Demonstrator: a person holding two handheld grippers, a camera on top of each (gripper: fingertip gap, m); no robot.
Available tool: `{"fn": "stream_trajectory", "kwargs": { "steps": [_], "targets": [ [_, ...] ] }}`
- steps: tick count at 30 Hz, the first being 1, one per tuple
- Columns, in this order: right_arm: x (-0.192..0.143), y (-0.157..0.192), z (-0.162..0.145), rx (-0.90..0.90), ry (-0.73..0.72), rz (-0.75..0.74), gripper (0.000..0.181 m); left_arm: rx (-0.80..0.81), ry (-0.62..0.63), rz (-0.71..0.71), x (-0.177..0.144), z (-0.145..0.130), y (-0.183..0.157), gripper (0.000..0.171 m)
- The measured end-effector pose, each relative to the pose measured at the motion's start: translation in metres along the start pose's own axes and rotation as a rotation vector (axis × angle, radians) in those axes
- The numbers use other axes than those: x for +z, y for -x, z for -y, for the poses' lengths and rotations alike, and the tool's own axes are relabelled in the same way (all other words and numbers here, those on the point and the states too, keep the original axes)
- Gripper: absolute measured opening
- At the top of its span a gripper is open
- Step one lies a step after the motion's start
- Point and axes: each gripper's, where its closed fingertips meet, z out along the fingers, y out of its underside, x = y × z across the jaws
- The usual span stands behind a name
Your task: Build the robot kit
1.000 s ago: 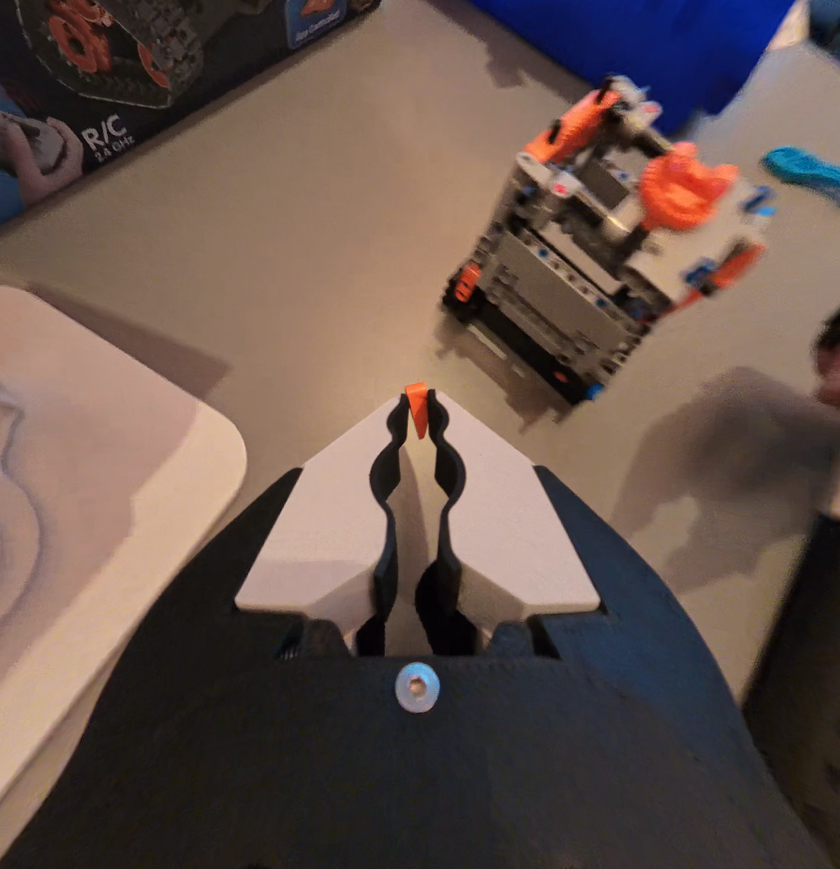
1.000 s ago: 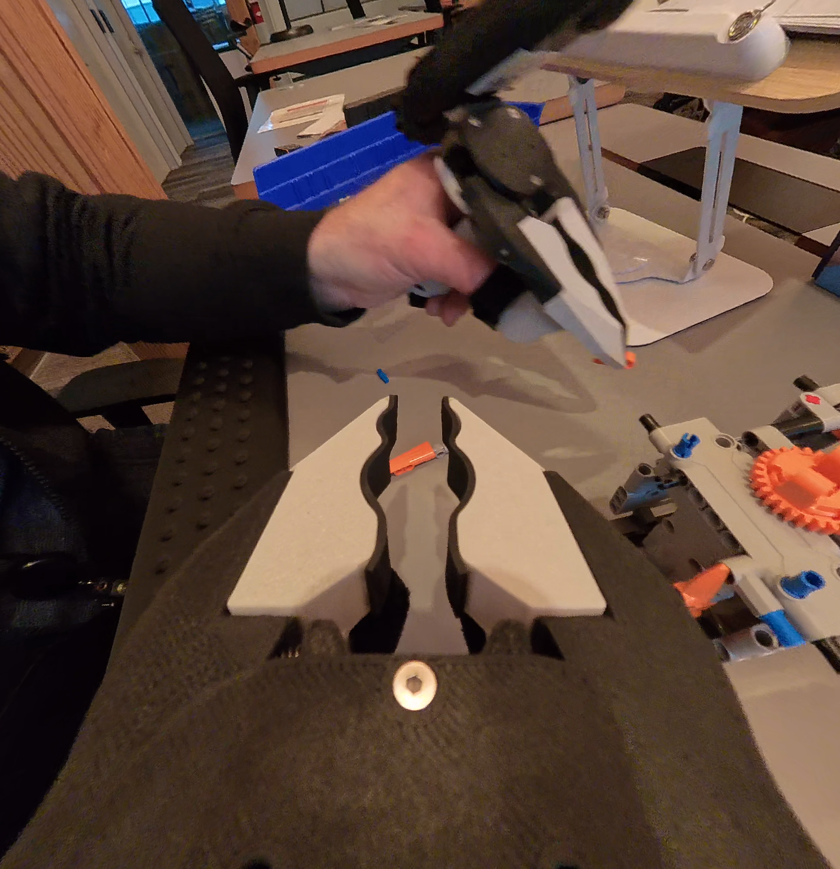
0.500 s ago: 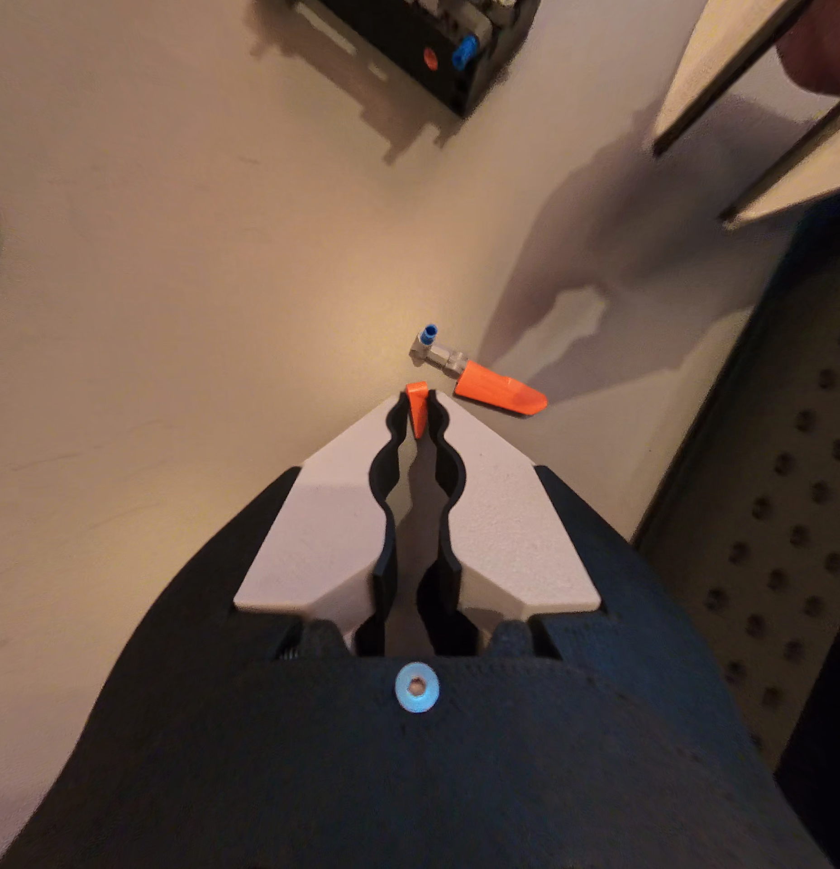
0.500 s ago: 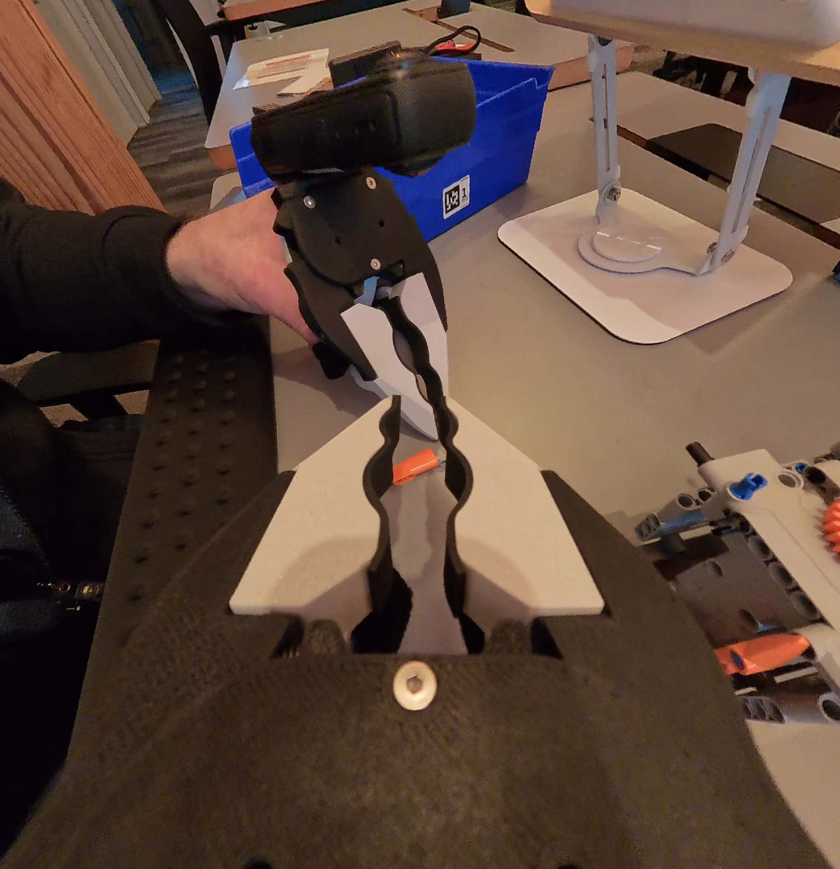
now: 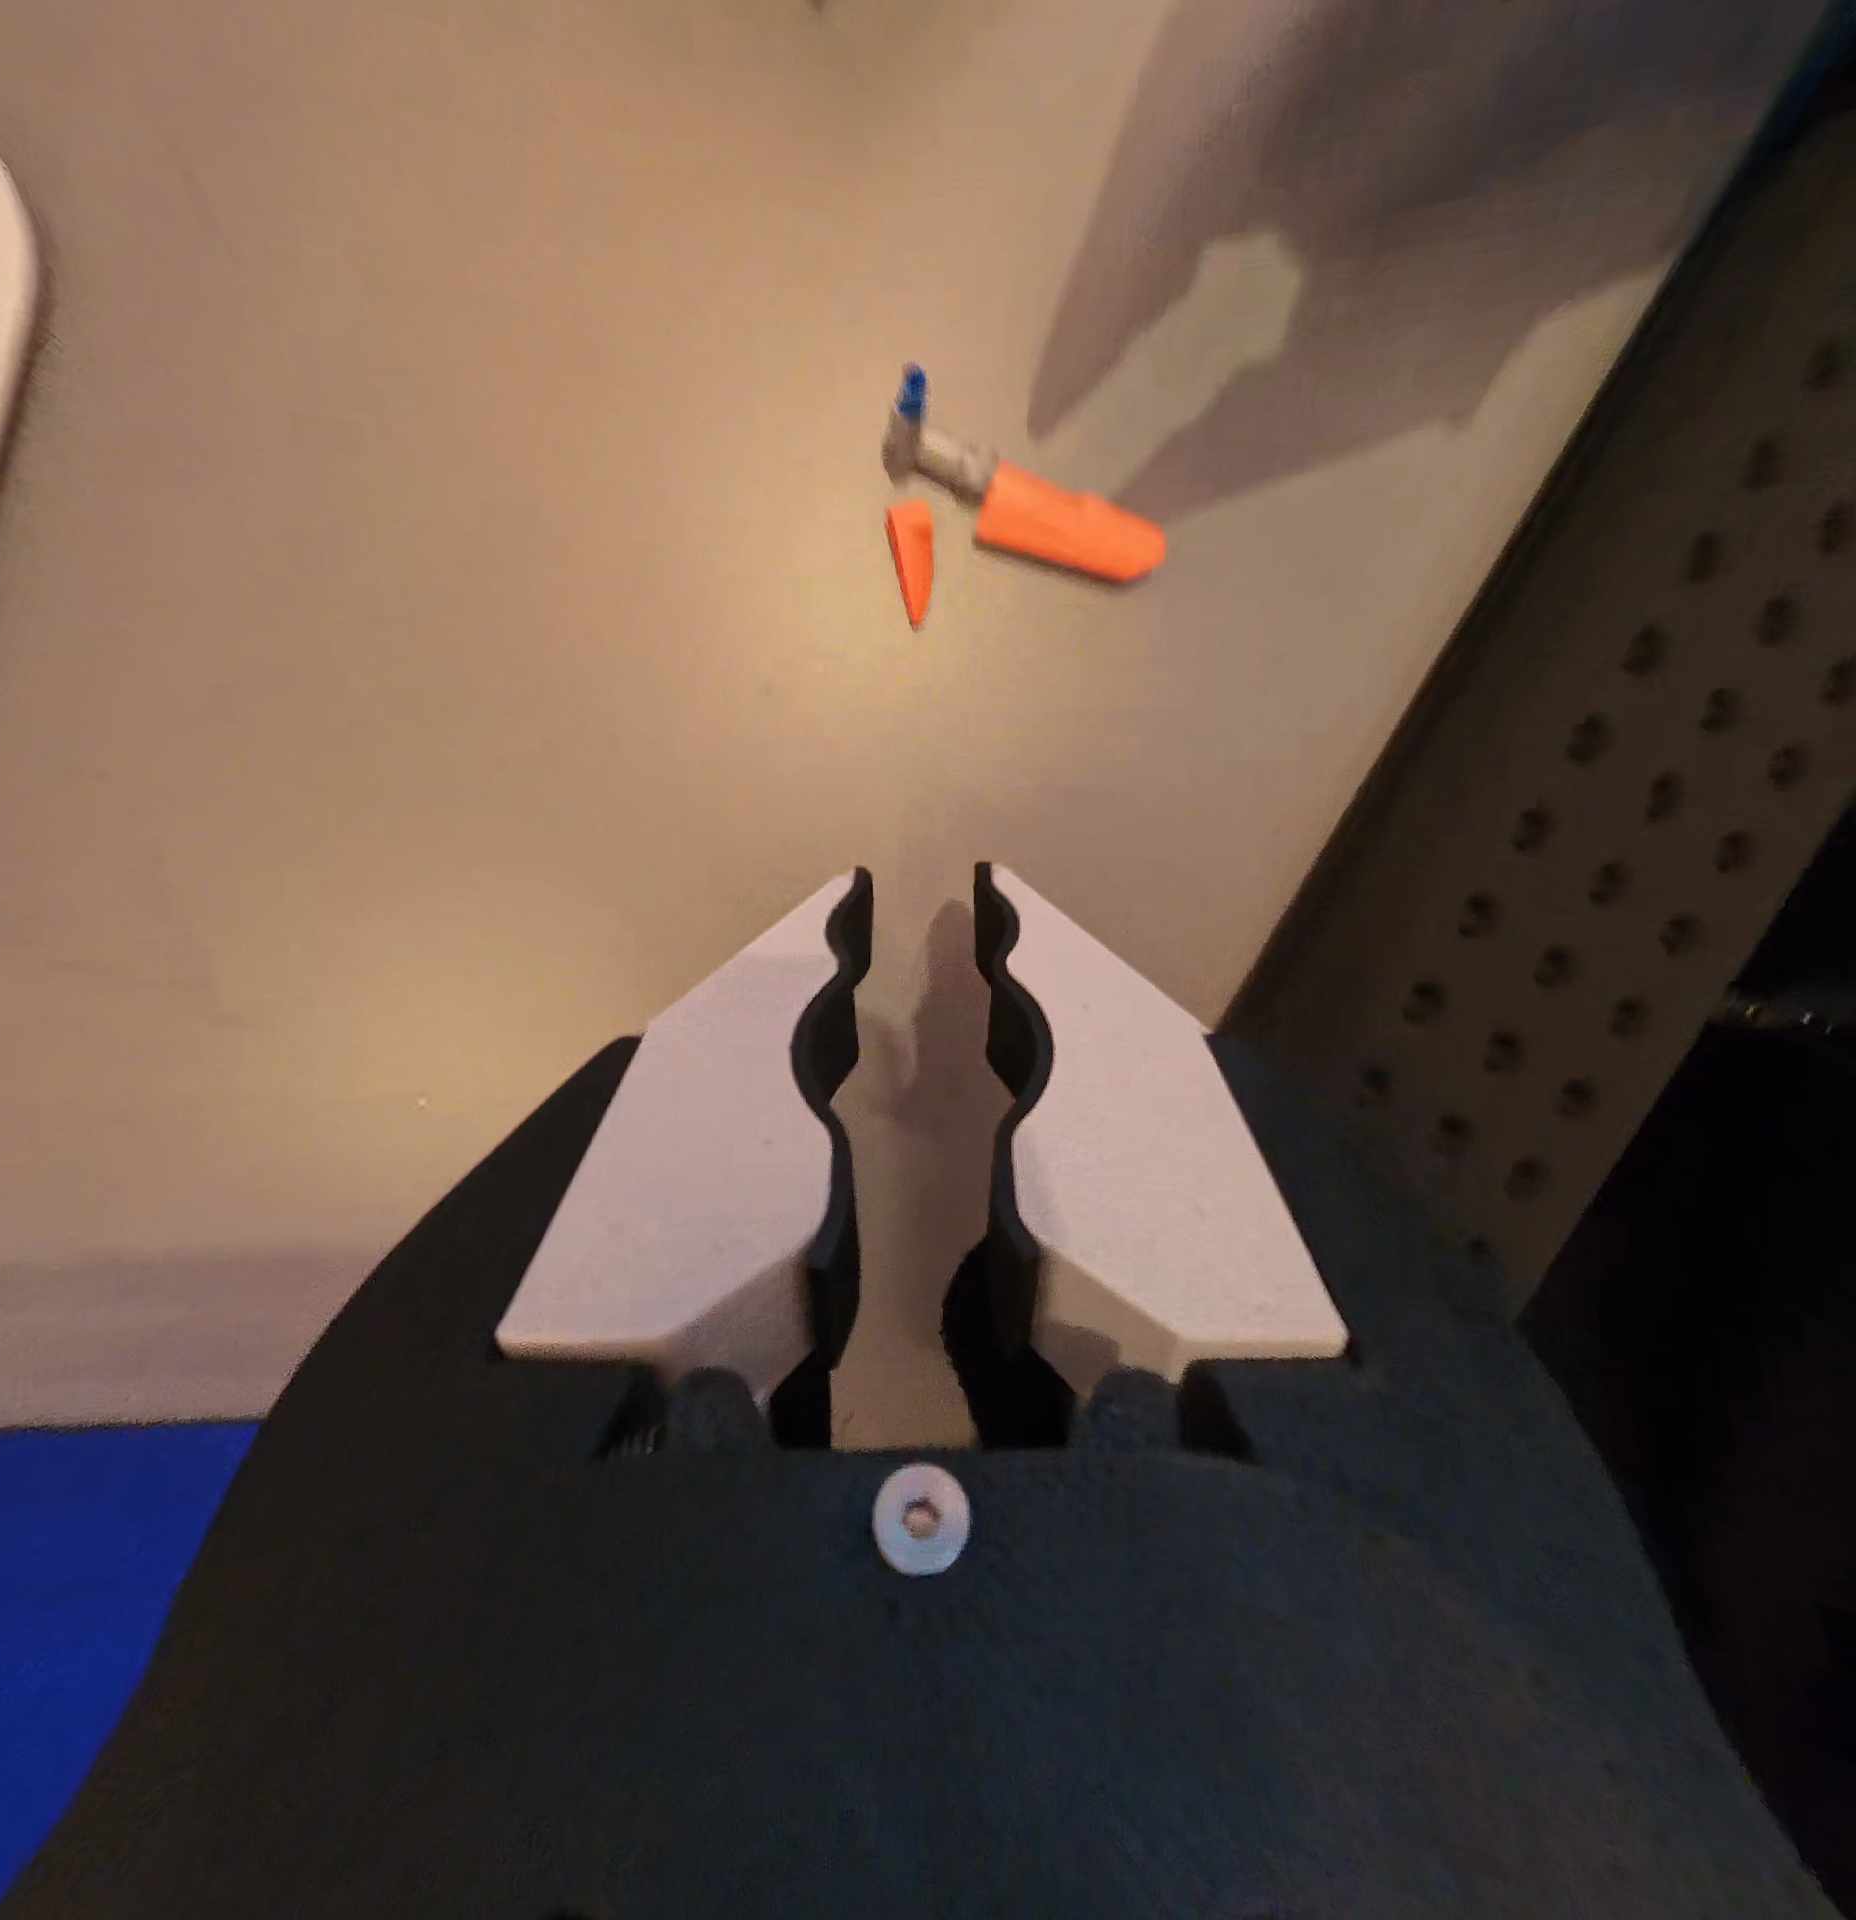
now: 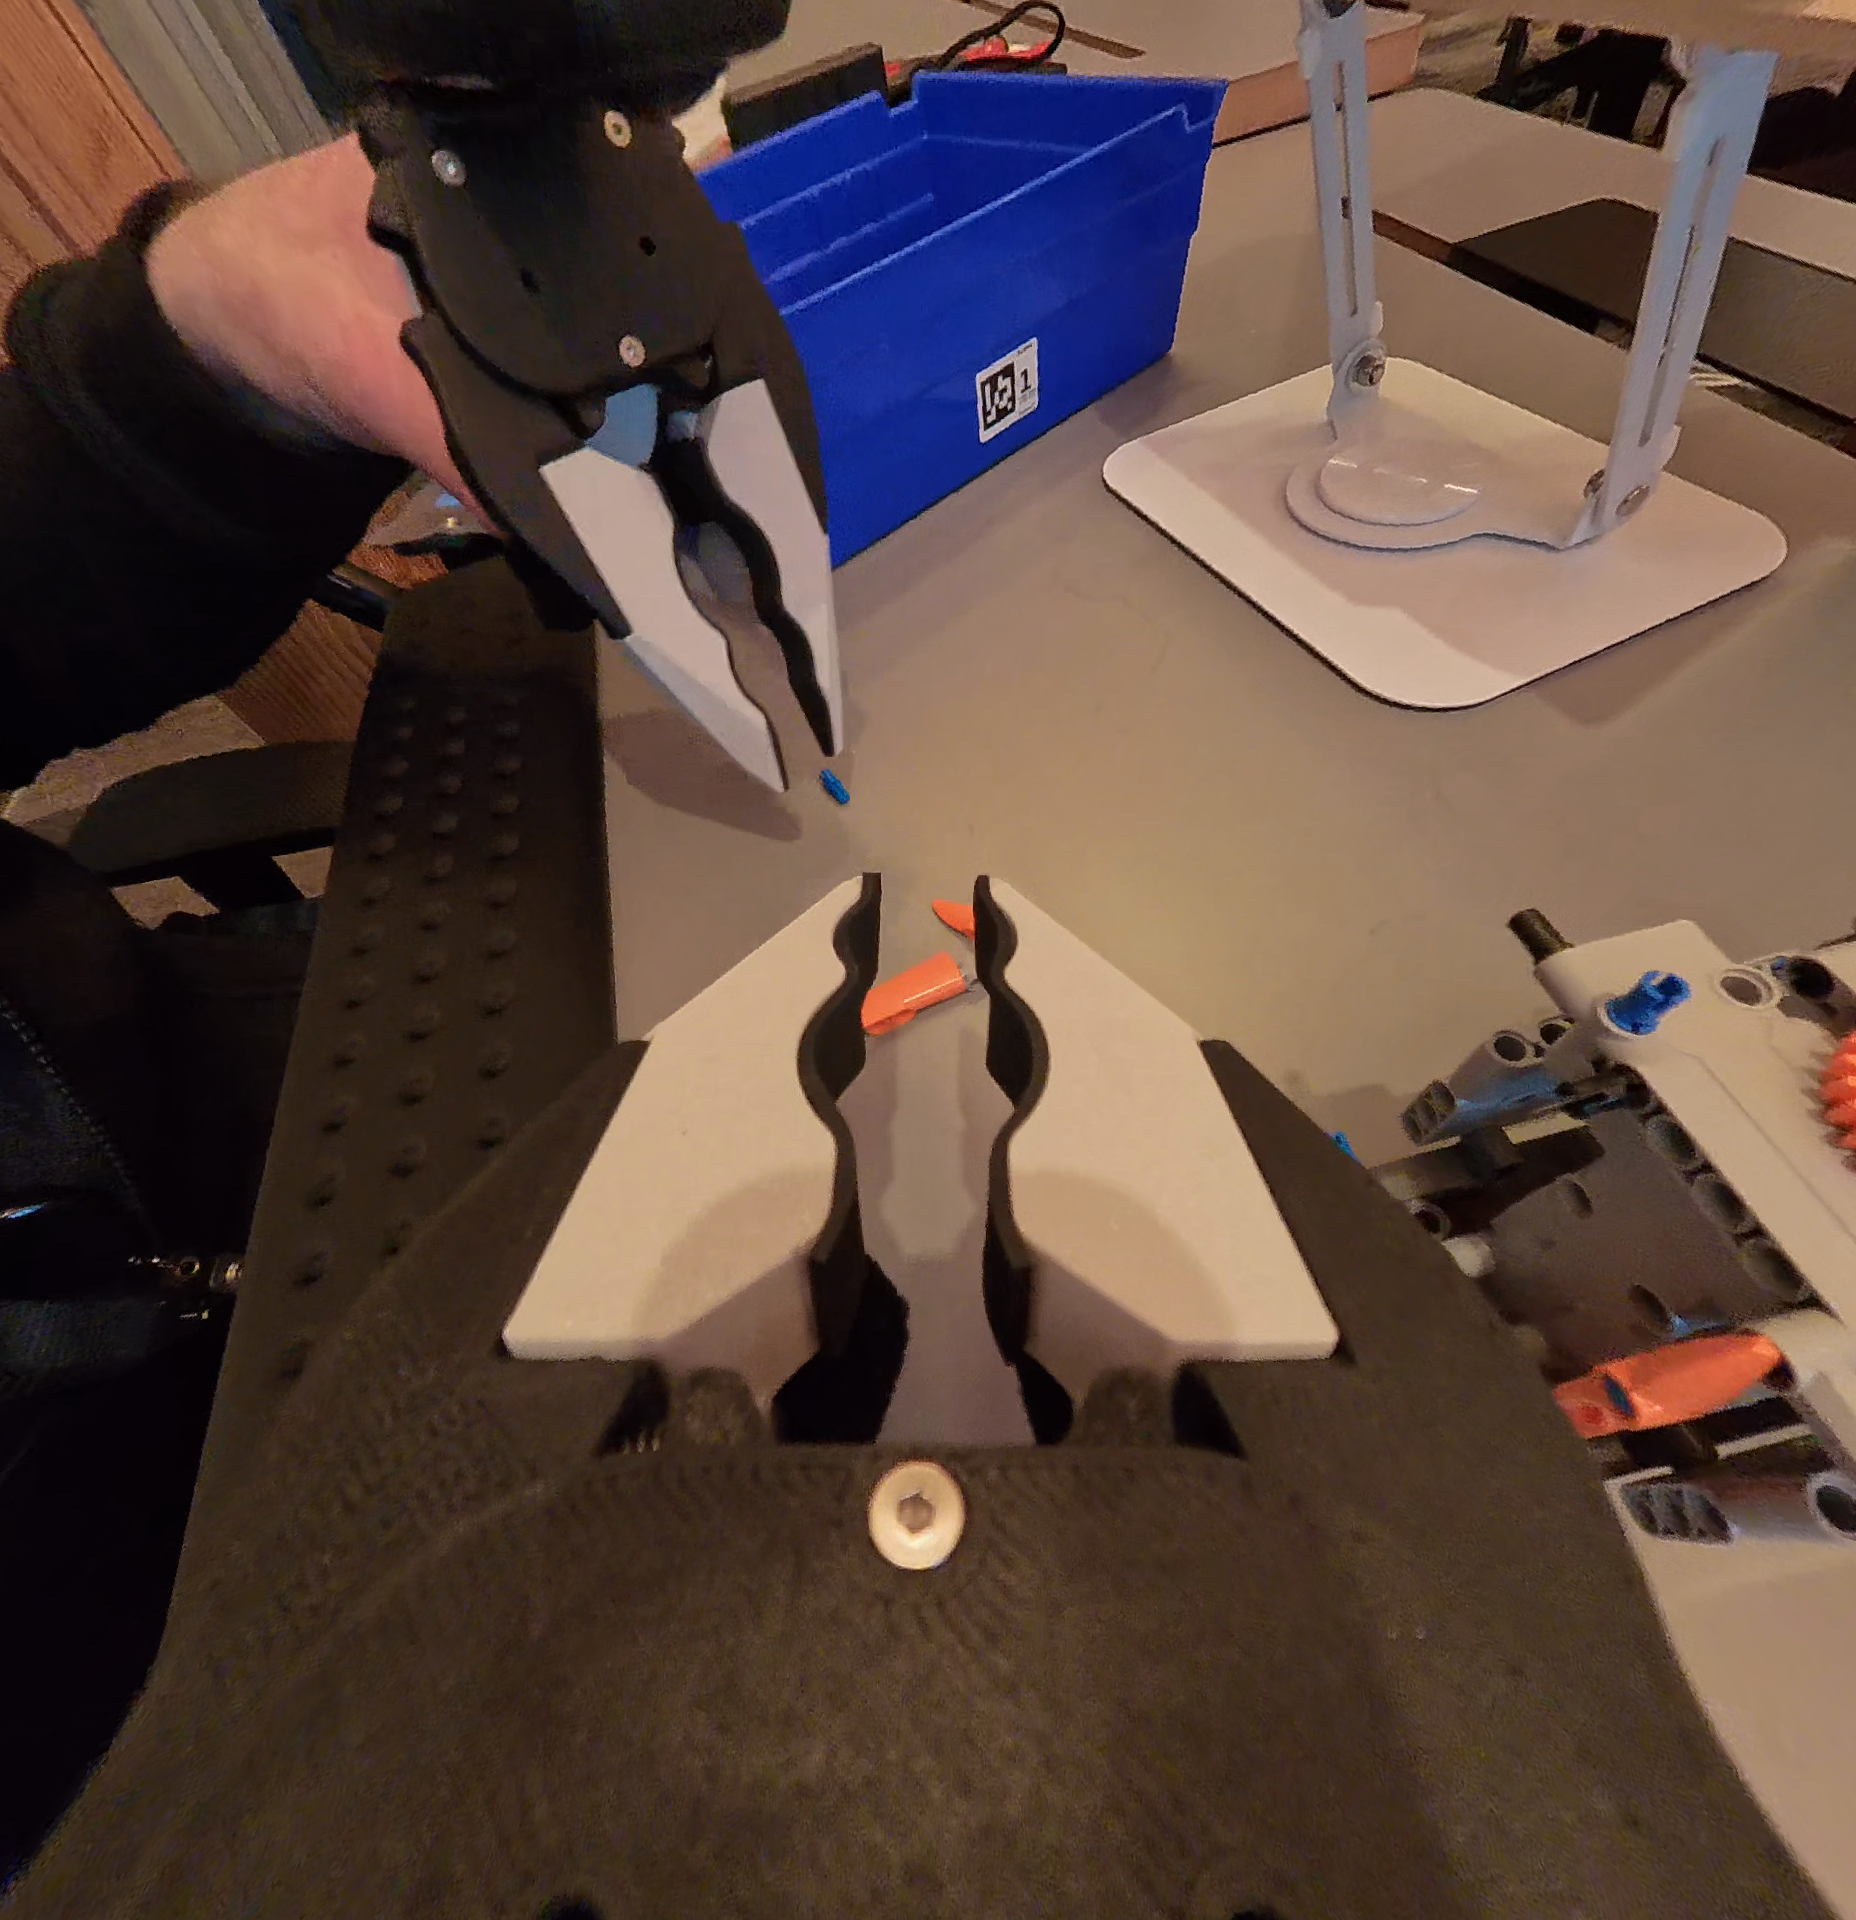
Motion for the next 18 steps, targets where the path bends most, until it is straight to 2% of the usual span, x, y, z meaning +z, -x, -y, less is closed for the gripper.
{"fn": "stream_trajectory", "kwargs": {
  "steps": [3,11,18],
  "targets": [
    [0.004,0.0,-0.006,-0.005,0.034,-0.005,0.016,0.03,0.071,0.036,0.009,-0.016,-0.004,0.018],
    [0.012,0.003,-0.014,-0.011,0.084,0.003,0.016,0.041,0.041,0.173,0.006,-0.023,0.013,0.02],
    [0.023,0.006,-0.018,-0.01,0.129,-0.002,0.016,0.047,0.018,0.151,0.016,-0.029,0.012,0.008]
  ]
}}
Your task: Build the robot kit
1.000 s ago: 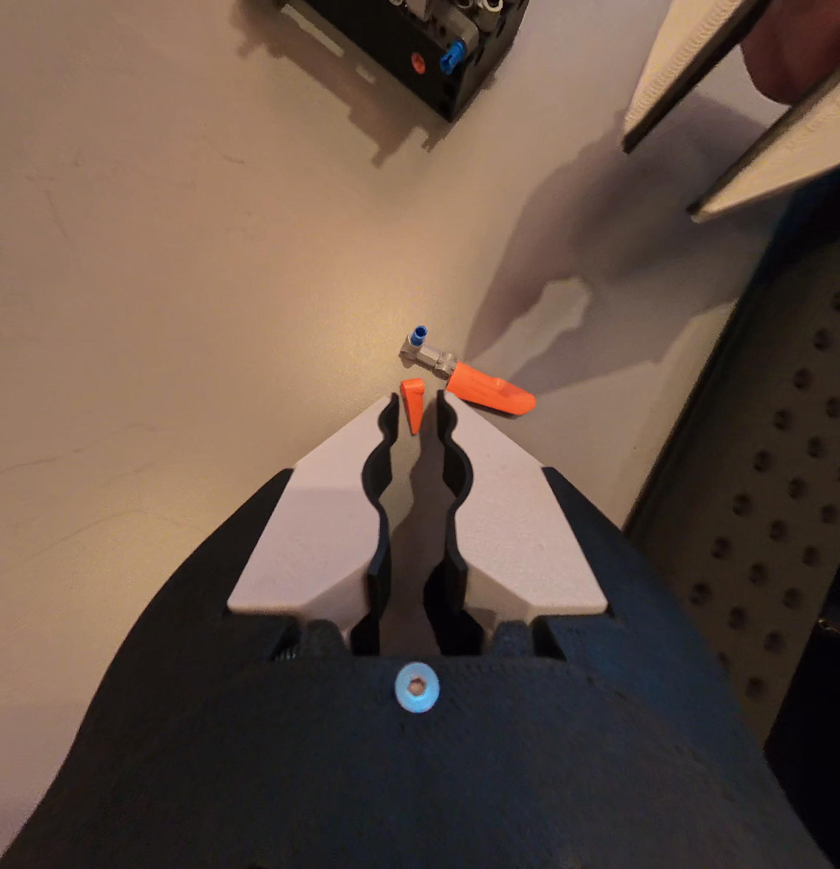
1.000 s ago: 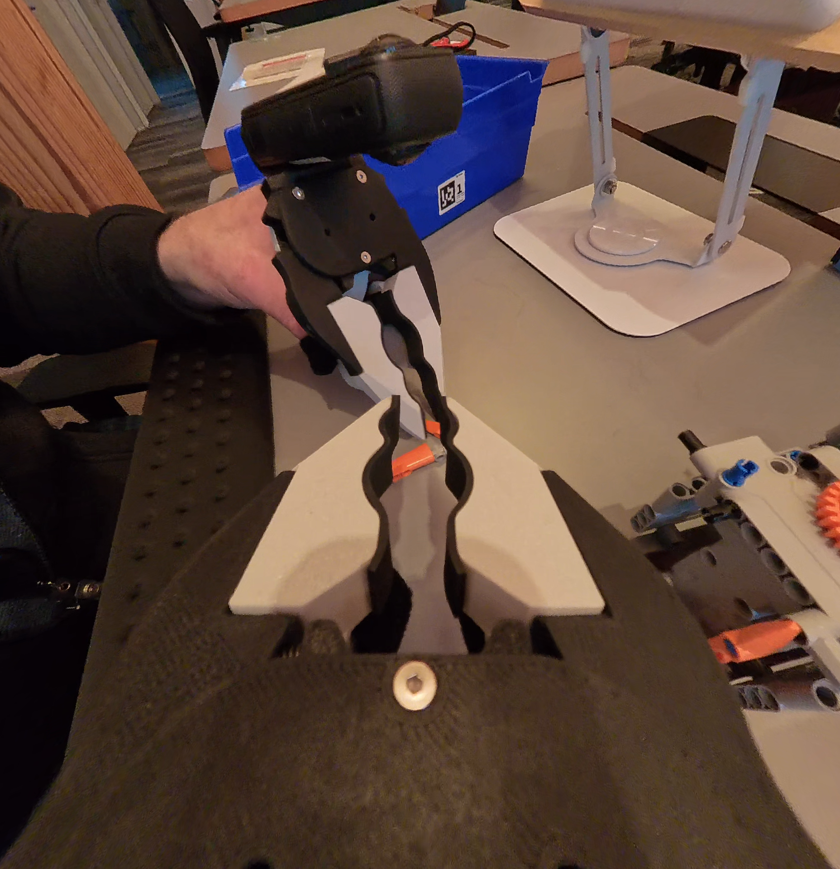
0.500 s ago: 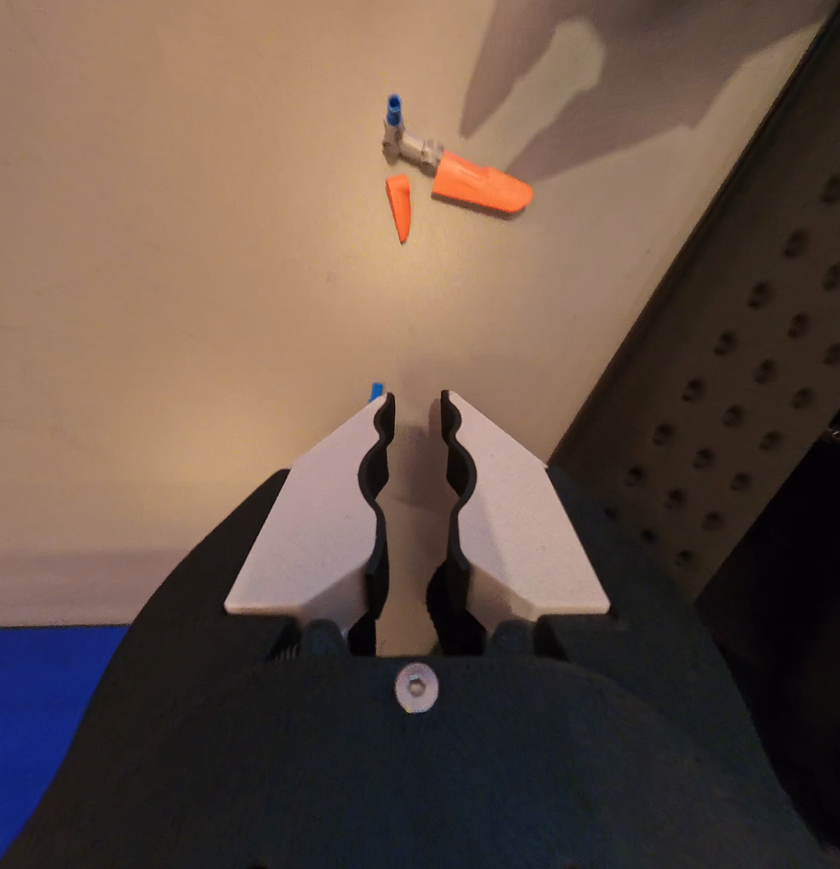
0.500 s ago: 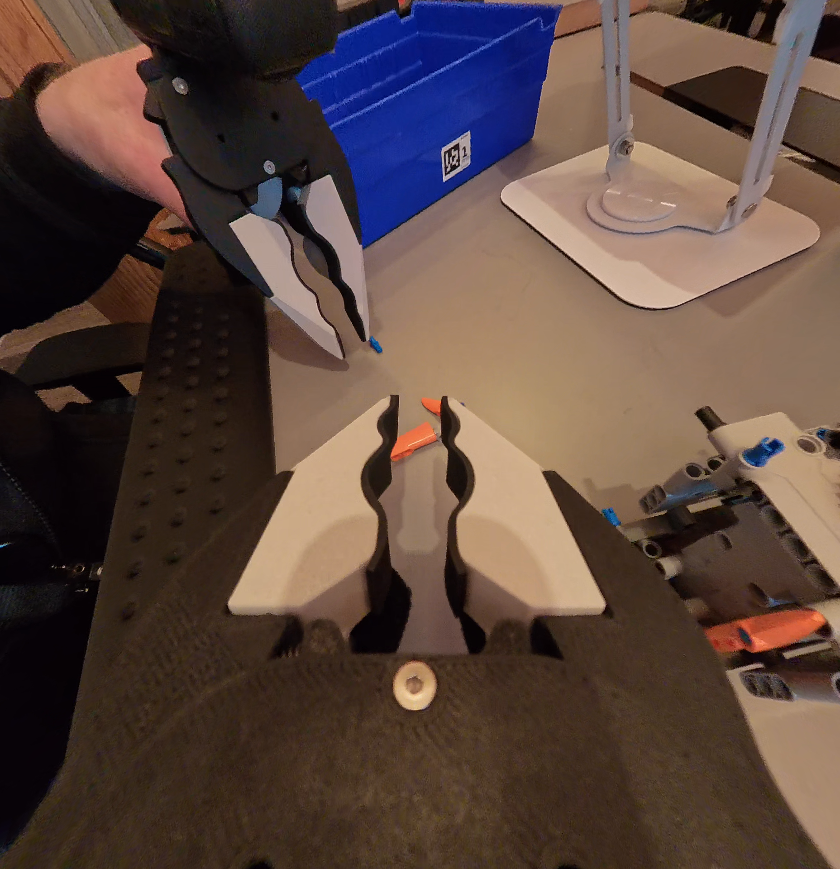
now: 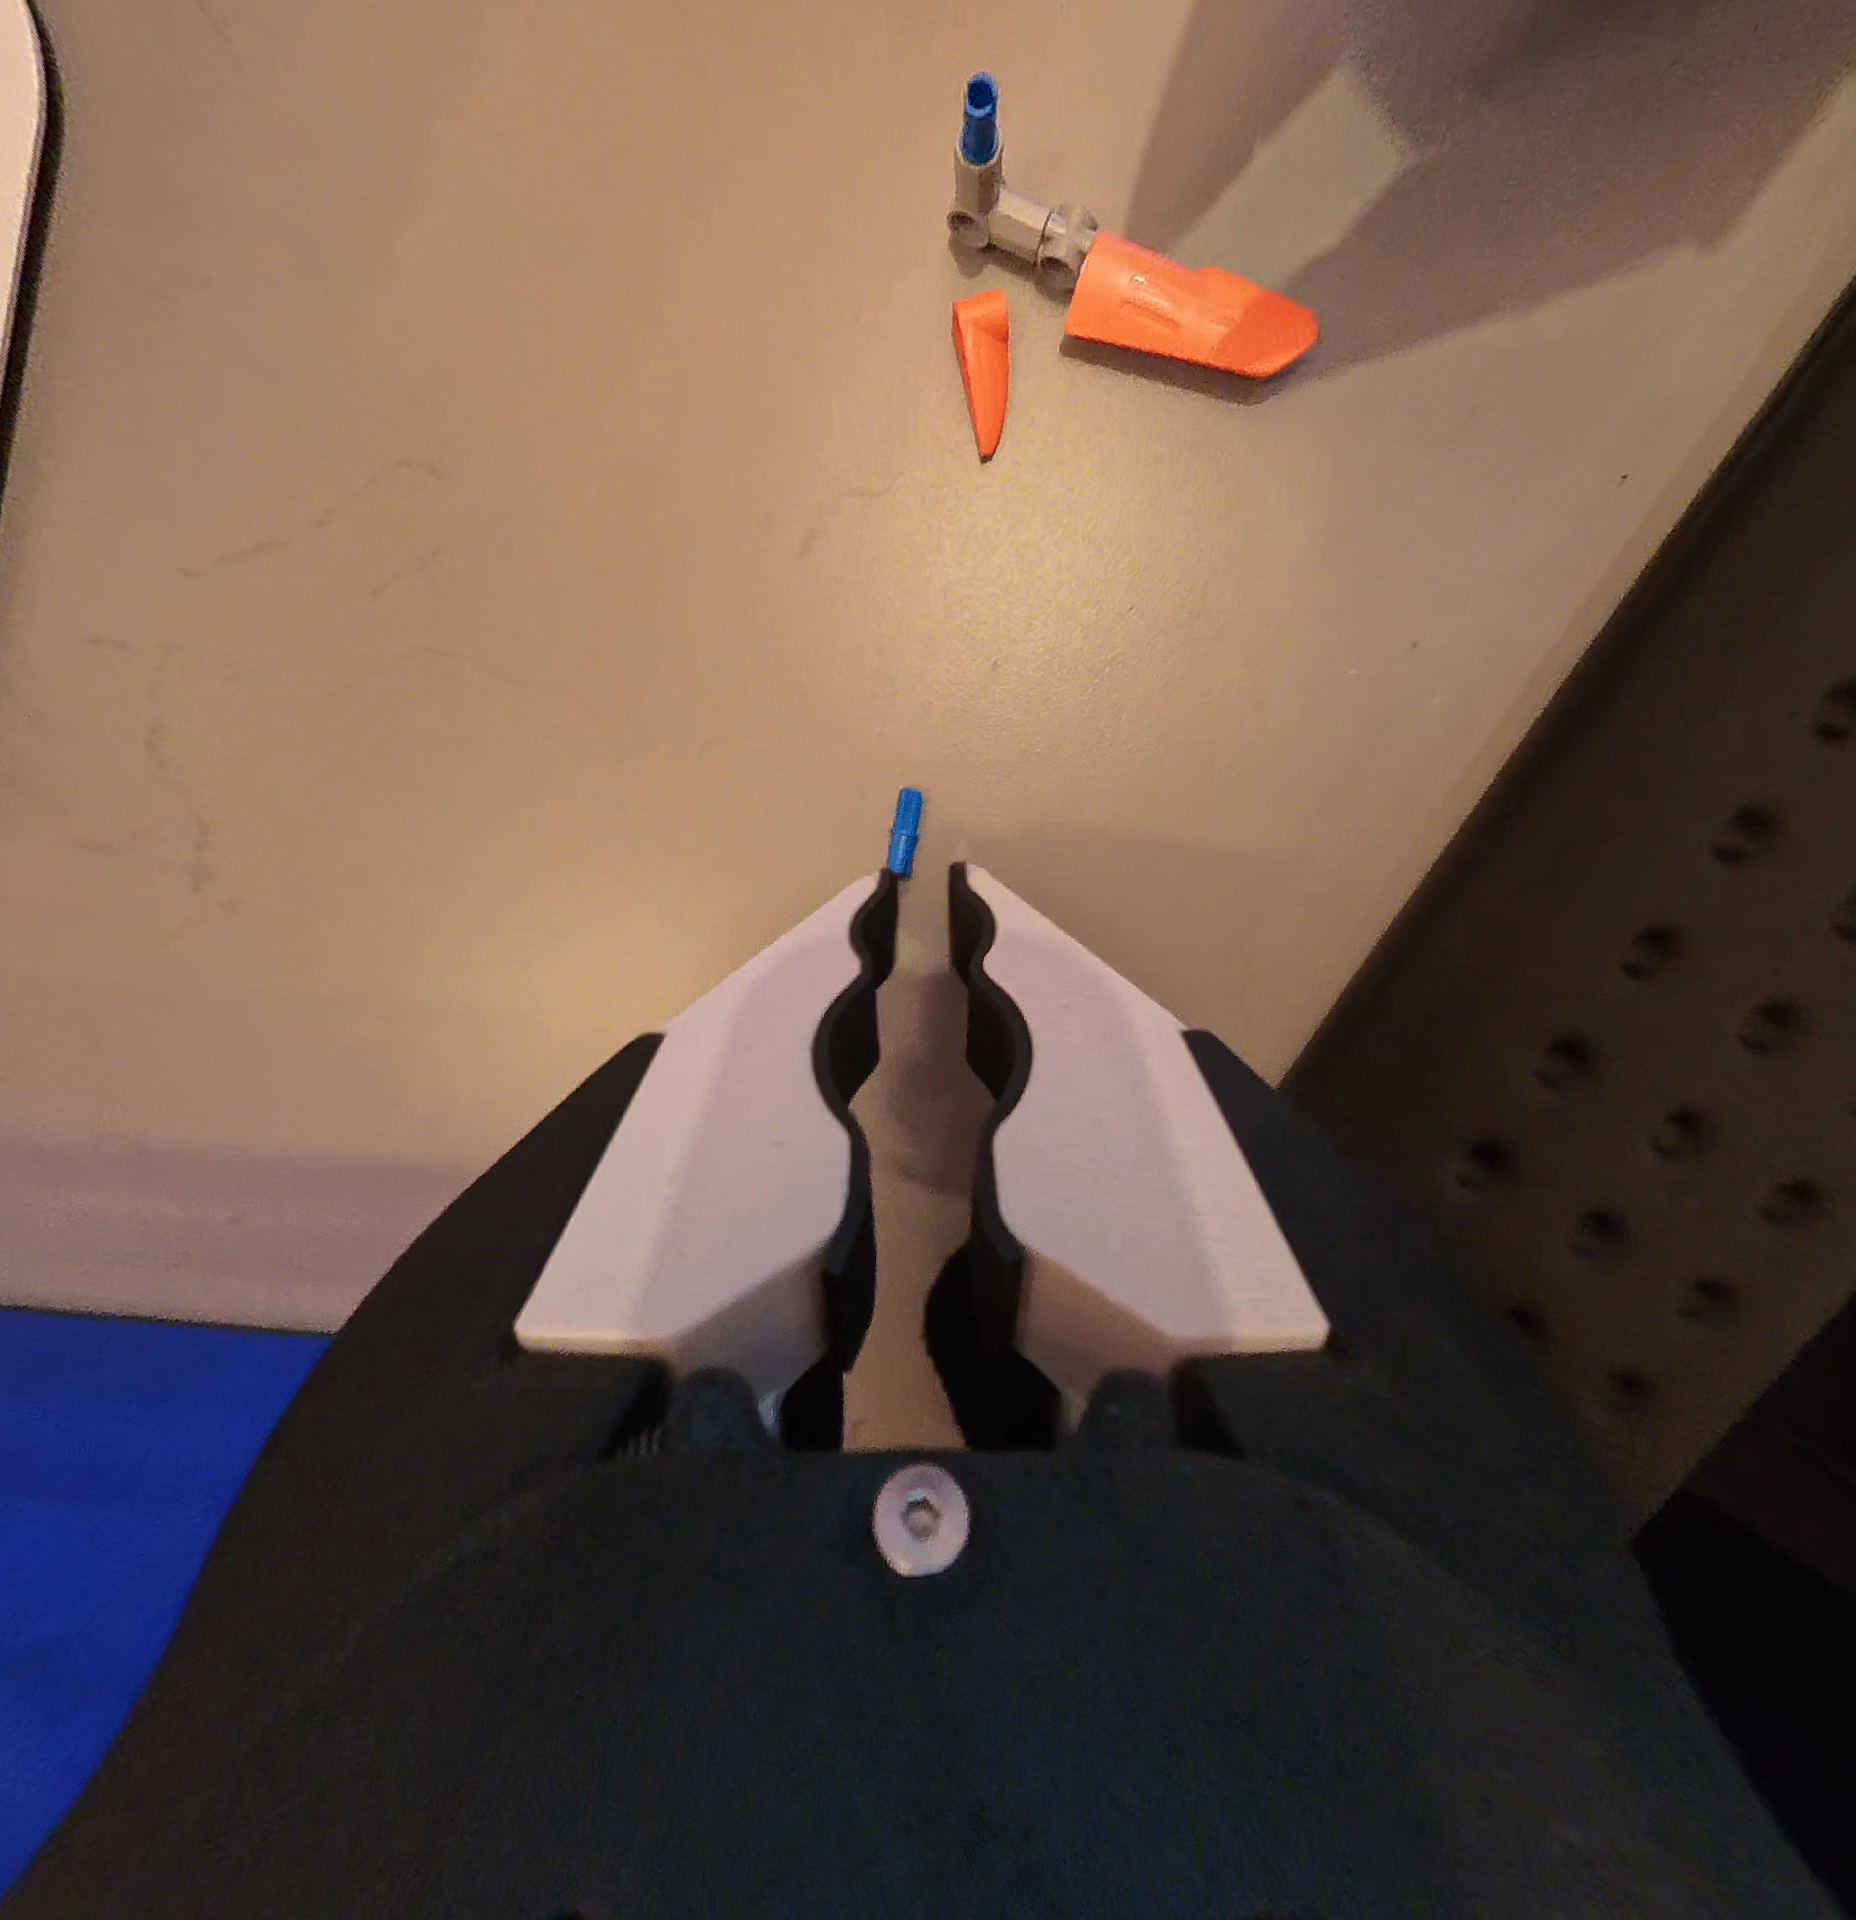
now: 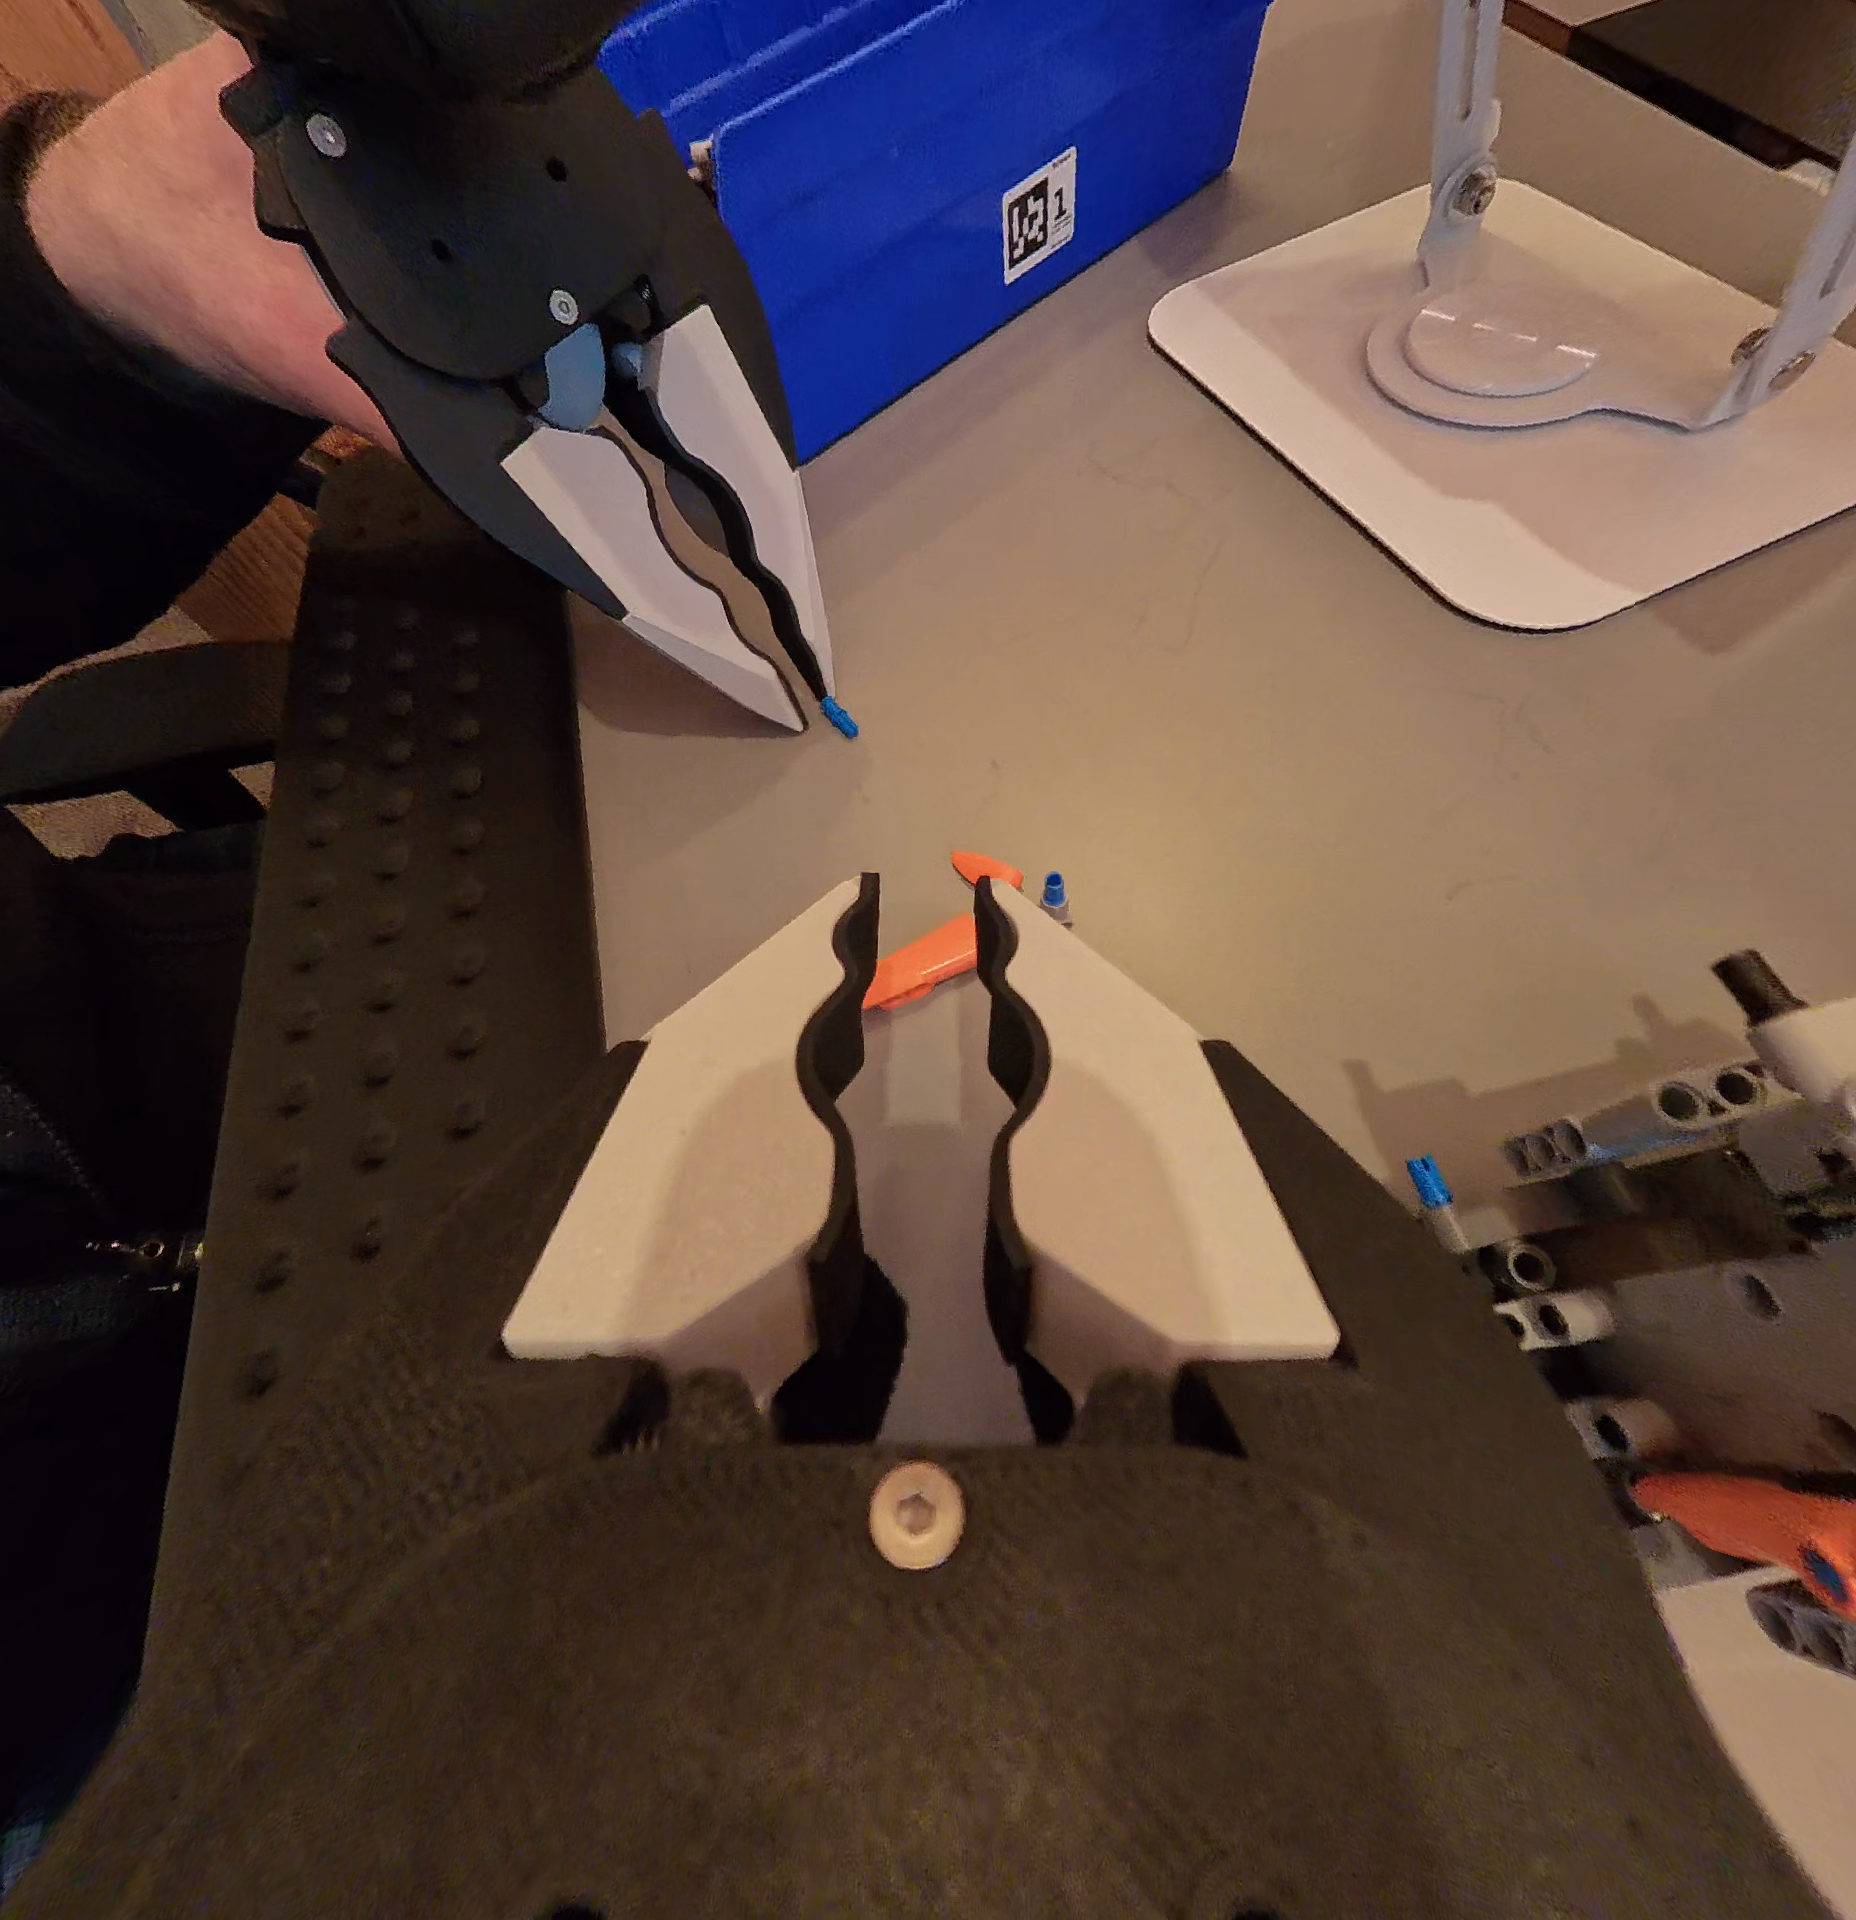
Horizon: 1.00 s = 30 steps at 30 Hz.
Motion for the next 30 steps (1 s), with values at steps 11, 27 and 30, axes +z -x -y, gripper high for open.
{"fn": "stream_trajectory", "kwargs": {
  "steps": [11,27,30],
  "targets": [
    [0.053,0.002,-0.02,-0.013,0.264,-0.124,0.025,-0.018,-0.08,-0.022,0.002,0.005,-0.006,0.006],
    [0.071,-0.009,-0.032,-0.065,0.374,-0.128,0.009,-0.011,-0.148,-0.013,0.008,0.019,-0.002,0.009],
    [0.074,-0.008,-0.031,-0.088,0.381,-0.116,0.006,-0.014,-0.153,-0.006,0.008,0.02,0.001,0.01]
  ]
}}
